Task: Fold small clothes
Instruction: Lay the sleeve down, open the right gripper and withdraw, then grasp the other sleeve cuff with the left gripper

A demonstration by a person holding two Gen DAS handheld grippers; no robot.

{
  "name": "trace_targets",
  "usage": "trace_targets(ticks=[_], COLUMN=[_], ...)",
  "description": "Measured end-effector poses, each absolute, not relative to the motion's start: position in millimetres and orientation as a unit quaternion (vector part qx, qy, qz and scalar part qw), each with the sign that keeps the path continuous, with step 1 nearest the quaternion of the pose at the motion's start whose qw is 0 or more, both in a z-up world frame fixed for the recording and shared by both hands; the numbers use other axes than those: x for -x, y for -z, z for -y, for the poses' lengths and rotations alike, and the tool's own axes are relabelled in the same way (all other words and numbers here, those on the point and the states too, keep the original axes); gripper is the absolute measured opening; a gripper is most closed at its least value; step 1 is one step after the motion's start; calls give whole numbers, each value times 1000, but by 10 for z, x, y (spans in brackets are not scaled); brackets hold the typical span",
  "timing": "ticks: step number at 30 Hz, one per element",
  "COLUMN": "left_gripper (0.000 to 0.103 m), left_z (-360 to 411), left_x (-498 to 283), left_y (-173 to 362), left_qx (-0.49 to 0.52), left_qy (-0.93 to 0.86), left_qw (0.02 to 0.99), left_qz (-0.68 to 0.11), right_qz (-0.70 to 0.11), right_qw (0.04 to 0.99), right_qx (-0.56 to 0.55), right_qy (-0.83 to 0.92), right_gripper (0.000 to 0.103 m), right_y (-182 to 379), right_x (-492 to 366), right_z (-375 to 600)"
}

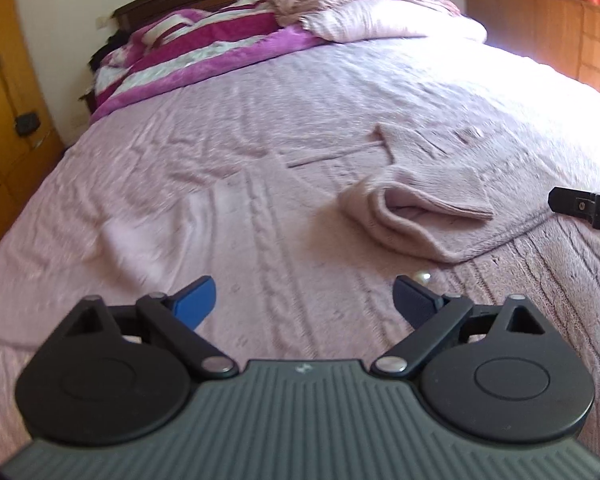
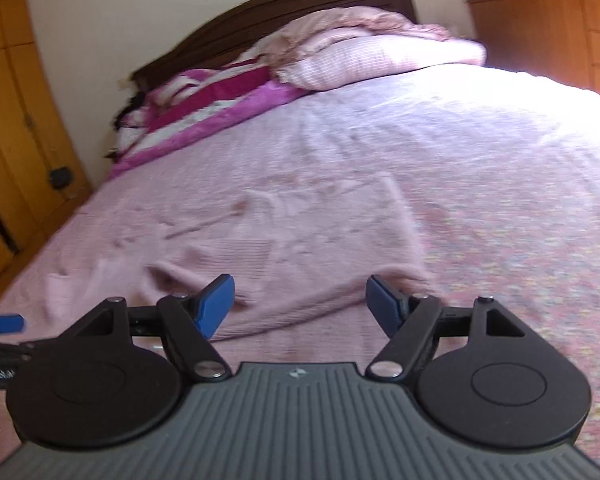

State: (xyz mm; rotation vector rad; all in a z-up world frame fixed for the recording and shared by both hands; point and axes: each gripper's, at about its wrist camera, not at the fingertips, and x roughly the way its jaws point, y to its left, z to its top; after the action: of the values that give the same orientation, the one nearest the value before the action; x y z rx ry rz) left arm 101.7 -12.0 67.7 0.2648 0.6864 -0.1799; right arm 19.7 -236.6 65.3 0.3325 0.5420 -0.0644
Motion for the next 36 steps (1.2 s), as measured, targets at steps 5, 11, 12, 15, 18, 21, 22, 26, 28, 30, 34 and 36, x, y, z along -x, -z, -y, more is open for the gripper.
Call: trace_targets(ticks=[5, 11, 12, 15, 18, 21, 22, 26, 28, 30, 34, 36], left_gripper=[92, 92, 92, 92, 92, 90, 82, 78, 78, 78, 78, 78], left_z=[424, 557, 573, 595, 650, 784, 827, 935, 985, 1027, 1135, 1193], left_x=[-1089, -1201, -1207, -1240, -1267, -1279, -1285, -1342, -1359, -1367, -1399, -1408], left_y=[-598, -570, -577, -589, -579, -512, -492, -478, -487, -492, -442, -389], left_qx=[-182, -207, -209, -192, -182, -225, -238, -249, -248, -249, -267, -284], left_qy=[99, 110, 113, 124, 130, 101, 100, 117, 136, 158, 180, 188], left_qw=[925, 920, 921, 924, 926, 925, 923, 917, 914, 909, 900, 895], left_qz=[-318, -313, -308, -306, -304, -291, -286, -287, -292, -295, -294, -289], right_qz=[-281, -272, -272, -269, -267, -265, -264, -260, -255, -251, -252, -251], right_qw=[947, 947, 948, 947, 946, 944, 943, 940, 942, 943, 944, 945], right_qx=[-145, -160, -156, -166, -168, -180, -189, -207, -207, -206, -203, -202], right_qy=[60, 50, 55, 63, 73, 78, 77, 73, 70, 66, 64, 63], right_gripper=[82, 91, 91, 91, 92, 93, 94, 96, 97, 98, 100, 101], right_y=[-502, -372, -349, -292, -261, -232, -221, -144, -119, -94, -67, -54], right_x=[-204, -175, -173, -186, -216, -240, -235, -232, -223, -225, -232, -230], right_z=[2474, 2564, 2573, 2610, 2631, 2661, 2673, 2719, 2712, 2708, 2697, 2690])
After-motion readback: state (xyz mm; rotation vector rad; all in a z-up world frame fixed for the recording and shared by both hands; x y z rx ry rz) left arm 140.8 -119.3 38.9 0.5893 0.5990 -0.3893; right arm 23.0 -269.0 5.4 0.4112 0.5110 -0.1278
